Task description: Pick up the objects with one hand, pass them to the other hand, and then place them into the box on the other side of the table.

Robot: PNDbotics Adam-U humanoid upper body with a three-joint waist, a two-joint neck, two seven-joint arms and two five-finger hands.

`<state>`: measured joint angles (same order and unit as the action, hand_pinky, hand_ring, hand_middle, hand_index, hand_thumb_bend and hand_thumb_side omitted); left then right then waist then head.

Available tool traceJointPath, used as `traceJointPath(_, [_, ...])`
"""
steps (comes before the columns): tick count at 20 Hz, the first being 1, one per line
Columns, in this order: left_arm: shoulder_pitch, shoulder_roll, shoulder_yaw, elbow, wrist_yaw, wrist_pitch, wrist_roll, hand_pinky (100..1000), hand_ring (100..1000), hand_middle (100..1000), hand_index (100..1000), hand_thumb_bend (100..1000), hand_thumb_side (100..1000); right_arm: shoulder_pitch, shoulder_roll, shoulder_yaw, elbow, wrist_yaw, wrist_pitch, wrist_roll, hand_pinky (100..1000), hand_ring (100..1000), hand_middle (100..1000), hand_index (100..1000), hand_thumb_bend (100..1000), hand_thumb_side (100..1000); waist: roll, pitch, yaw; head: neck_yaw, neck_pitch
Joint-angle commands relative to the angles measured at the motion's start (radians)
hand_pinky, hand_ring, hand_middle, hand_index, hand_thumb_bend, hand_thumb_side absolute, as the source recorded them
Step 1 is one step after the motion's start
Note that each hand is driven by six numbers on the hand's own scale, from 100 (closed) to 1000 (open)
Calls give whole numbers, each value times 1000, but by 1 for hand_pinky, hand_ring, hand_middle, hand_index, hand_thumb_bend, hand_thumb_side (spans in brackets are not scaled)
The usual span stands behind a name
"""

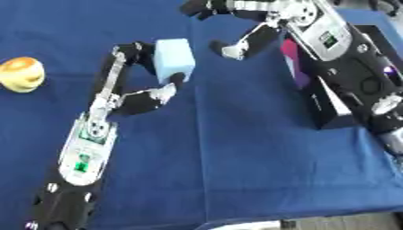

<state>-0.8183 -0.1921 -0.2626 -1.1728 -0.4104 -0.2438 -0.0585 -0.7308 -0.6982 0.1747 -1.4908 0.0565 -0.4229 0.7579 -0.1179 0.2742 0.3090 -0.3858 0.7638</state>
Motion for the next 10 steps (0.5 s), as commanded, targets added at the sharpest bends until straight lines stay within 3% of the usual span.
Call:
traceJointPath(1, [-21, -17, -7, -24, 0, -2, 5, 727, 449, 359, 548, 100, 257, -18, -19, -5, -5, 9, -111, 111, 954, 1000, 1000, 1000, 100, 300, -10, -4, 0, 5, 6])
traceJointPath(4, [-22, -17, -3, -25, 2, 0, 16, 726, 448, 359, 548, 100, 267, -18, -17, -3, -3, 17, -109, 108, 959, 1000, 1000, 1000, 100, 297, -11, -3, 0, 13, 6])
traceJointPath(10, [-21, -17, -8, -30, -2, -1, 35, 724, 448, 358, 549, 100, 272, -17, -13, 9, -9, 5, -93, 130, 967, 1000, 1000, 1000, 100, 379, -10, -1, -3, 27, 6])
